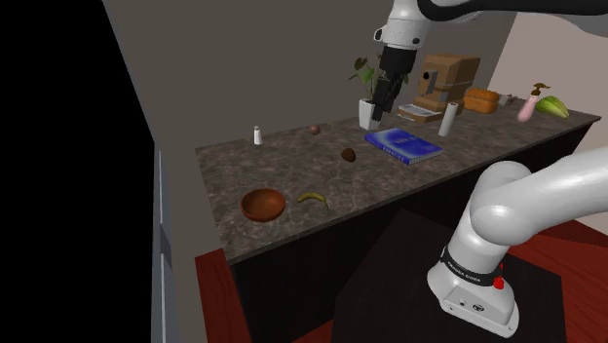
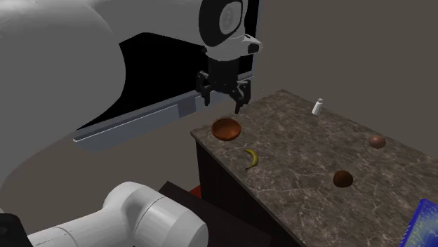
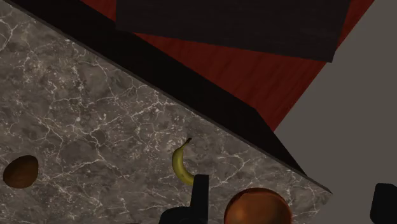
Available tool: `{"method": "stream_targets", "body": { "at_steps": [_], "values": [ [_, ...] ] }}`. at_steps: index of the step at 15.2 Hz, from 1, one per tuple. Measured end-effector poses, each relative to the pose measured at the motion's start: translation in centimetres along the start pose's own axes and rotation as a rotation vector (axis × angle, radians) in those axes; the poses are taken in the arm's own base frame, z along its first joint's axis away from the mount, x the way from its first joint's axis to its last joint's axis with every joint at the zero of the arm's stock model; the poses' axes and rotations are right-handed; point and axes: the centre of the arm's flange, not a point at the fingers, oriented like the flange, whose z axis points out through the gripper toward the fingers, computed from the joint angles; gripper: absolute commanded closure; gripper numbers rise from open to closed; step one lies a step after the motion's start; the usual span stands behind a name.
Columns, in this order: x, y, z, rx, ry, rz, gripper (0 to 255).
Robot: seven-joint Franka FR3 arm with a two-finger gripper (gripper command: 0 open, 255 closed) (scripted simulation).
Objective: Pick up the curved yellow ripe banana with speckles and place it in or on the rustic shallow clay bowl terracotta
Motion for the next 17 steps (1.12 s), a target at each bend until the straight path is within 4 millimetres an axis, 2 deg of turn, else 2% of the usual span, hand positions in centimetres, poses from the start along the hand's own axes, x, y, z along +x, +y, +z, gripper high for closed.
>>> {"method": "stream_targets", "body": {
  "at_steps": [2,6,17],
  "values": [
    [0.3,0.1,0.5,0.000,-0.001,-0.001,0],
    [2.3,1.4,4.5,-0.003,-0.005,-0.012,0],
    [8.3,4.8,17.2,-0.015,-0.011,-0.045,0]
  ]
}}
